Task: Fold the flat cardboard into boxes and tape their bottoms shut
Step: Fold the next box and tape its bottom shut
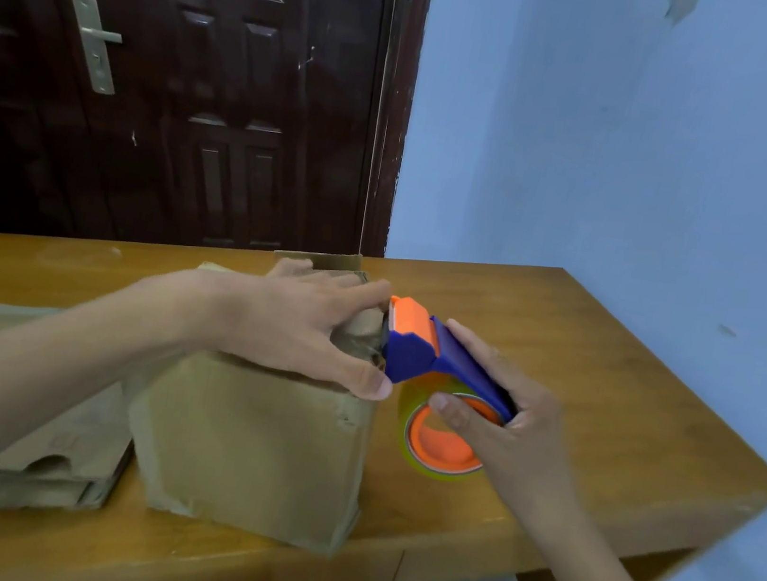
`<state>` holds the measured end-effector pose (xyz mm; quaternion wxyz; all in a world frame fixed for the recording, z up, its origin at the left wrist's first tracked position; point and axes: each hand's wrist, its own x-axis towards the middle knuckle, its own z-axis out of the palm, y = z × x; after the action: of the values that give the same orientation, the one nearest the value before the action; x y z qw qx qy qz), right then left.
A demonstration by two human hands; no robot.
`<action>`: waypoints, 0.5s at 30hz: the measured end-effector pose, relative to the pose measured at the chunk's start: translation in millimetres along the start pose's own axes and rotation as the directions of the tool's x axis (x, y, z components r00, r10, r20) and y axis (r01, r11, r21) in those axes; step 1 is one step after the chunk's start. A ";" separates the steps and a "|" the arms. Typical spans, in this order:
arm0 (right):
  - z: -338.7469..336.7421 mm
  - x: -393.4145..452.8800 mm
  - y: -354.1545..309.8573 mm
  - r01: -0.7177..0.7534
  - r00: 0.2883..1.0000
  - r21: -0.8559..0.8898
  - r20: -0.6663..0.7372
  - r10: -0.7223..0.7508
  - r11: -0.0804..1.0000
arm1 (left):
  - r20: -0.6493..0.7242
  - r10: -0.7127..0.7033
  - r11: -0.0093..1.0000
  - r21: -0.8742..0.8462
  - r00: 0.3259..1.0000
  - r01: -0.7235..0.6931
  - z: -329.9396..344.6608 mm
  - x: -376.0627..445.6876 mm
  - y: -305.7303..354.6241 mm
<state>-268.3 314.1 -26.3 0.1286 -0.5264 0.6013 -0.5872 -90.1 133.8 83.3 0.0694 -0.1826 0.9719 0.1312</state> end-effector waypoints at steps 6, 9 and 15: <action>1.6 -0.9 4.2 0.015 1.000 -0.019 -0.001 -0.015 1.000 | -0.202 0.093 0.991 -0.077 0.975 -0.110 16.2 0.7 3.2; 2.9 -3.8 7.8 0.013 0.999 -0.073 0.039 -0.010 0.997 | -0.137 0.074 0.982 -0.163 0.988 -0.096 12.7 0.3 2.3; -10.1 -20.2 26.9 0.041 0.999 -0.200 -0.019 -0.046 0.979 | -0.127 0.027 0.931 -0.359 0.992 -0.071 5.5 -9.7 -21.1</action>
<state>-280.7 329.1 -55.6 0.0552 -0.5427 0.6471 -0.5327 -72.8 119.7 74.9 -0.0275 -0.1755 0.9376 0.2990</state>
